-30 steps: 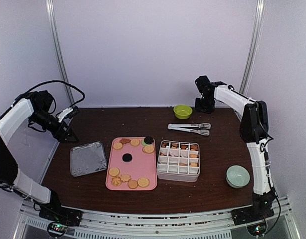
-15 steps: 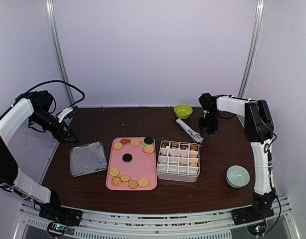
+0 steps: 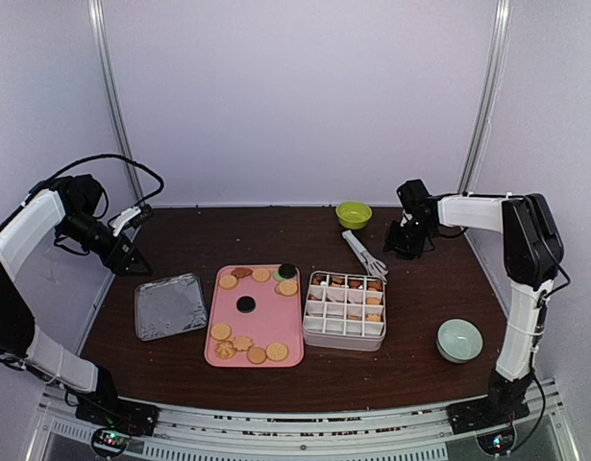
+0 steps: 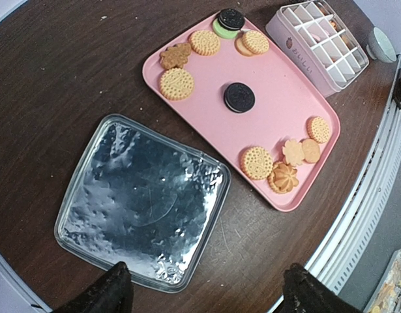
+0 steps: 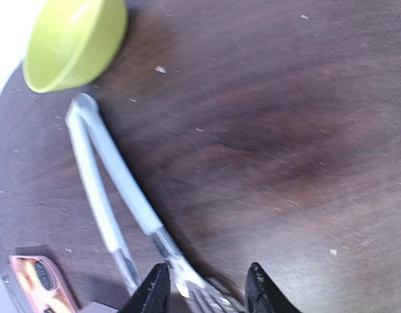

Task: Pack the cookies
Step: Pick up the clamp from the center of the board.

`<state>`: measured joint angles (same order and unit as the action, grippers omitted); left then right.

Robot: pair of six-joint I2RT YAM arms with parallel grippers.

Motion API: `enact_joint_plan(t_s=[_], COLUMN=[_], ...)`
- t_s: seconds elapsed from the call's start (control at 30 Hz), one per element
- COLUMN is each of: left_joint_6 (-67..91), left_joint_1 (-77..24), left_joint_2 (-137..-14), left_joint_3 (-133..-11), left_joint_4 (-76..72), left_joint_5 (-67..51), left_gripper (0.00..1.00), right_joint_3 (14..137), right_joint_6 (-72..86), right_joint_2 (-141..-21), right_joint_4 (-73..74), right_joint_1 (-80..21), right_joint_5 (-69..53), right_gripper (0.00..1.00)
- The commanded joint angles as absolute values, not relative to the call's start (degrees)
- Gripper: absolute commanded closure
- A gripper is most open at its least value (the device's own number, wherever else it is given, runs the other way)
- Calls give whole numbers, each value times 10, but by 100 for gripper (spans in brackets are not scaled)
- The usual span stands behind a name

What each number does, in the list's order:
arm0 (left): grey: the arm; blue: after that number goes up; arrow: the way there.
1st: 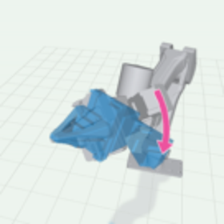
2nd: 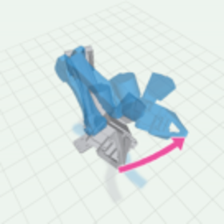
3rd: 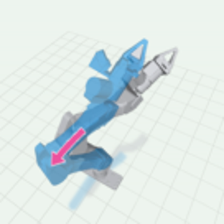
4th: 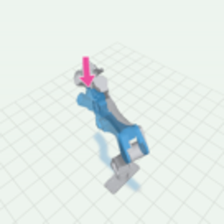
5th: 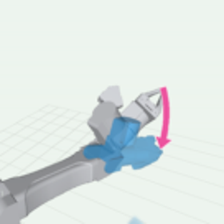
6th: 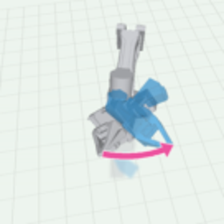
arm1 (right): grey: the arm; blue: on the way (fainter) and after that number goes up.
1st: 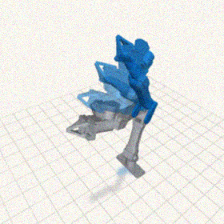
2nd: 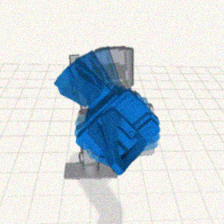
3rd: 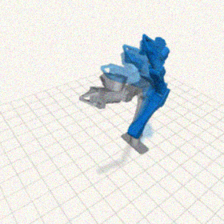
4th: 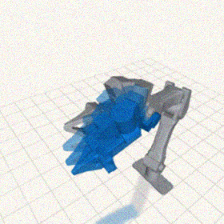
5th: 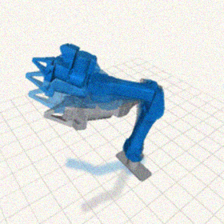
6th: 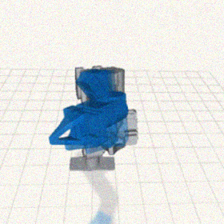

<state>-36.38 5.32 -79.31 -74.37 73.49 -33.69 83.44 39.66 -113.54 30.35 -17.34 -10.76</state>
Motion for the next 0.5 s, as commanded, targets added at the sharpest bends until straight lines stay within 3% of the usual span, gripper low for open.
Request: enact_joint_plan(t_s=[0.0, 0.2, 0.47], left_joint_6=[-369, -372, -373], left_joint_1=[60, 60, 60], left_joint_2=[-788, -788, -788], left_joint_3=[-754, -752, -753], left_joint_4=[739, 740, 741], left_joint_5=[-348, -347, -348], left_gripper=[18, 18, 18], right_joint_3=[818, 779, 739], right_joint_6=[448, 460, 490], right_joint_2=[-1124, -1127, -1152], right_joint_4=[212, 166, 94], right_joint_1=[-177, -173, -170], right_joint_5=[-161, -200, -286], right_gripper=[57, 42, 40])
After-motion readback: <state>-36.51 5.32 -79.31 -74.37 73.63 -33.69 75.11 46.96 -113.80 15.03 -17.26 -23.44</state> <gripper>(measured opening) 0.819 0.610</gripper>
